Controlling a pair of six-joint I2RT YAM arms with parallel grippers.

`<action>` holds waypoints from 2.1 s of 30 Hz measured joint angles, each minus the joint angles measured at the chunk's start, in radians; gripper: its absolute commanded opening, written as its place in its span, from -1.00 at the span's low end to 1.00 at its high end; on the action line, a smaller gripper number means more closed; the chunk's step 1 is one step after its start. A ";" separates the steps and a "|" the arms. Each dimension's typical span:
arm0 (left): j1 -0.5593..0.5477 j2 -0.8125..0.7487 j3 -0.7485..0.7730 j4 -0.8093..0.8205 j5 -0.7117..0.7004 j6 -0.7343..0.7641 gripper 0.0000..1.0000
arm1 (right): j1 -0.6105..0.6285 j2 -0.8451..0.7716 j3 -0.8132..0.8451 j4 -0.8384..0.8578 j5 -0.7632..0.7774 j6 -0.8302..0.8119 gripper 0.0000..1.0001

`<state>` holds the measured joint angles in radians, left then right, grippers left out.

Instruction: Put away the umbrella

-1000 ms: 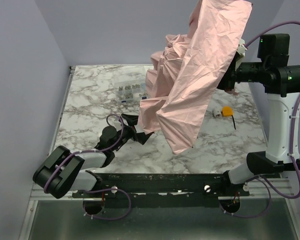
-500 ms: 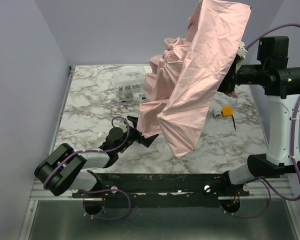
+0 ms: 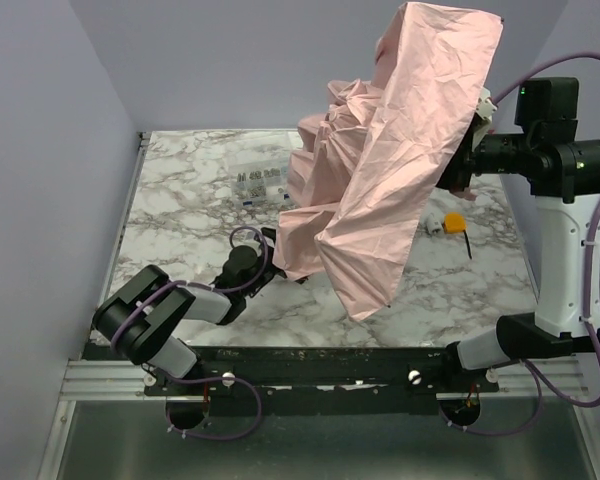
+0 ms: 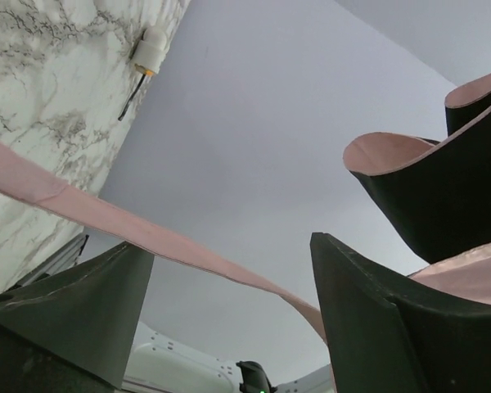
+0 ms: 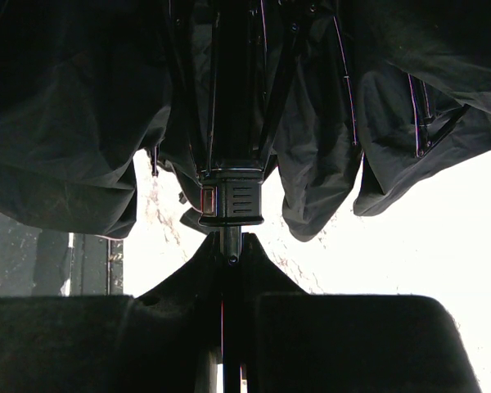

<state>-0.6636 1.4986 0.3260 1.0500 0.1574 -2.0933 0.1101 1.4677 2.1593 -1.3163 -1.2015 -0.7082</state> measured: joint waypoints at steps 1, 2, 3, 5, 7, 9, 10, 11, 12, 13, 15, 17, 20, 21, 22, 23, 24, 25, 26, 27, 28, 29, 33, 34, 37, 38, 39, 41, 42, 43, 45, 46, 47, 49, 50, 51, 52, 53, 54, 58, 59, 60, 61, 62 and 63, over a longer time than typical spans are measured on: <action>0.000 0.006 0.000 0.006 0.000 0.000 0.38 | 0.000 -0.002 -0.001 0.001 0.000 0.000 -0.99; 0.000 0.010 0.000 0.013 0.000 0.000 0.27 | 0.000 -0.004 -0.001 0.002 -0.001 0.000 -0.99; 0.000 0.010 -0.002 0.022 0.000 0.000 0.12 | 0.000 -0.005 -0.001 0.005 -0.002 0.000 -0.99; -0.001 0.012 -0.003 0.042 0.000 -0.001 -0.27 | 0.000 -0.006 -0.001 0.006 -0.005 0.000 -0.99; -0.005 0.030 -0.005 0.086 0.000 -0.003 -0.71 | 0.000 -0.006 -0.001 0.006 -0.006 0.000 -0.99; -0.008 0.071 -0.006 0.145 0.001 -0.004 -1.00 | 0.000 -0.006 -0.001 0.006 -0.006 0.000 -0.99; -0.009 0.094 -0.006 0.175 0.001 -0.002 -1.00 | 0.000 -0.006 -0.001 0.006 -0.007 0.000 -0.99; -0.011 0.132 -0.006 0.214 0.001 -0.002 -1.00 | 0.000 -0.006 -0.001 0.007 -0.008 0.000 -0.99; -0.011 0.169 -0.005 0.259 0.002 -0.002 -1.00 | 0.000 -0.006 -0.001 0.007 -0.009 0.000 -0.99; -0.011 0.213 0.000 0.303 0.004 -0.003 -1.00 | 0.000 -0.006 -0.002 0.007 -0.010 0.000 -0.99; -0.010 0.283 0.019 0.346 0.013 -0.004 -1.00 | 0.000 -0.010 -0.006 0.007 -0.012 0.000 -0.99; -0.006 0.314 0.034 0.365 0.018 -0.004 -1.00 | 0.000 -0.016 -0.015 0.008 -0.012 0.000 -0.99; 0.014 0.318 0.056 0.394 0.039 -0.005 -1.00 | 0.000 -0.030 -0.029 0.008 -0.013 -0.002 -0.99; 0.028 0.318 0.064 0.401 0.046 -0.005 -1.00 | 0.000 -0.035 -0.033 0.008 -0.014 -0.005 -0.99; 0.043 0.318 0.072 0.401 0.055 -0.005 -1.00 | 0.000 -0.041 -0.038 0.006 -0.016 -0.010 -0.99; 0.064 0.318 0.084 0.399 0.068 -0.005 -1.00 | 0.000 -0.047 -0.043 0.005 -0.020 -0.016 -0.99; 0.089 0.318 0.102 0.394 0.084 -0.005 -1.00 | 0.000 -0.053 -0.049 0.005 -0.023 -0.021 -0.99; 0.104 0.318 0.117 0.385 0.094 -0.005 -1.00 | 0.000 -0.060 -0.056 0.003 -0.026 -0.027 -0.99; 0.132 0.318 0.146 0.369 0.113 -0.005 -1.00 | 0.000 -0.066 -0.064 -0.003 -0.028 -0.034 -0.99; 0.157 0.318 0.182 0.350 0.134 -0.006 -1.00 | 0.001 -0.072 -0.071 -0.013 -0.028 -0.044 -0.99; 0.173 0.318 0.209 0.339 0.151 -0.005 -1.00 | 0.003 -0.076 -0.076 -0.024 -0.027 -0.054 -0.99; 0.192 0.318 0.240 0.327 0.170 -0.005 -1.00 | 0.010 -0.077 -0.077 -0.038 -0.026 -0.067 -0.99; 0.247 0.318 0.362 0.245 0.257 0.027 -1.00 | 0.057 -0.093 -0.108 -0.073 0.000 -0.105 -0.99; 0.258 0.319 0.400 0.214 0.283 0.046 -1.00 | 0.077 -0.101 -0.122 -0.078 0.009 -0.111 -0.99; 0.278 0.319 0.502 0.119 0.368 0.106 -1.00 | 0.123 -0.117 -0.159 -0.091 0.037 -0.130 -0.99; 0.280 0.319 0.531 0.090 0.390 0.126 -1.00 | 0.135 -0.119 -0.166 -0.094 0.043 -0.135 -0.99; 0.280 0.319 0.559 0.056 0.420 0.151 -1.00 | 0.148 -0.121 -0.174 -0.096 0.050 -0.140 -0.99; 0.280 0.323 0.613 -0.004 0.474 0.198 -1.00 | 0.179 -0.121 -0.194 -0.097 0.070 -0.154 -0.99; 0.280 0.352 0.687 -0.041 0.559 0.249 -1.00 | 0.221 -0.118 -0.248 -0.102 0.109 -0.174 -0.99; 0.280 0.352 0.687 -0.041 0.559 0.249 -1.00 | 0.222 -0.117 -0.250 -0.103 0.111 -0.175 -0.99; 0.285 0.368 0.709 -0.051 0.606 0.275 -1.00 | 0.249 -0.132 -0.321 -0.083 0.159 -0.201 -0.99; 0.289 0.374 0.721 -0.054 0.623 0.292 -1.00 | 0.259 -0.144 -0.368 -0.087 0.186 -0.212 -0.99; 0.296 0.376 0.732 -0.063 0.643 0.317 -1.00 | 0.265 -0.150 -0.407 -0.092 0.212 -0.227 -0.99; 0.315 0.375 0.752 -0.074 0.674 0.370 -1.00 | 0.276 -0.154 -0.473 -0.097 0.257 -0.255 -0.99; 0.324 0.374 0.765 -0.080 0.690 0.401 -1.00 | 0.277 -0.155 -0.504 -0.098 0.275 -0.269 -0.99; 0.328 0.373 0.776 -0.090 0.700 0.429 -1.00 | 0.277 -0.158 -0.534 -0.098 0.289 -0.286 -0.99; 0.335 0.370 0.789 -0.103 0.710 0.456 -1.00 | 0.277 -0.162 -0.567 -0.098 0.300 -0.303 -0.99; 0.338 0.368 0.798 -0.112 0.719 0.481 -1.00 | 0.277 -0.167 -0.600 -0.097 0.310 -0.320 -0.99; 0.339 0.367 0.808 -0.116 0.730 0.505 -1.00 | 0.277 -0.171 -0.633 -0.098 0.318 -0.340 -0.99; 0.329 0.354 0.817 -0.118 0.771 0.576 -1.00 | 0.277 -0.174 -0.760 -0.098 0.327 -0.436 -0.99; 0.327 0.353 0.817 -0.118 0.774 0.585 -1.00 | 0.277 -0.174 -0.780 -0.099 0.327 -0.457 -0.99; 0.327 0.353 0.817 -0.126 0.780 0.605 -1.00 | 0.277 -0.174 -0.801 -0.096 0.326 -0.484 -0.99; 0.326 0.352 0.817 -0.144 0.784 0.633 -1.00 | 0.277 -0.179 -0.826 -0.089 0.325 -0.509 -0.99; 0.325 0.352 0.817 -0.165 0.787 0.653 -1.00 | 0.277 -0.185 -0.854 -0.080 0.325 -0.533 -0.99; 0.323 0.352 0.817 -0.190 0.789 0.679 -1.00 | 0.277 -0.192 -0.883 -0.072 0.325 -0.554 -0.99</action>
<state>-0.3408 1.8511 1.1427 0.8597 0.9466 -1.4139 0.3870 1.2758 1.2758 -1.3880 -0.8761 -1.2621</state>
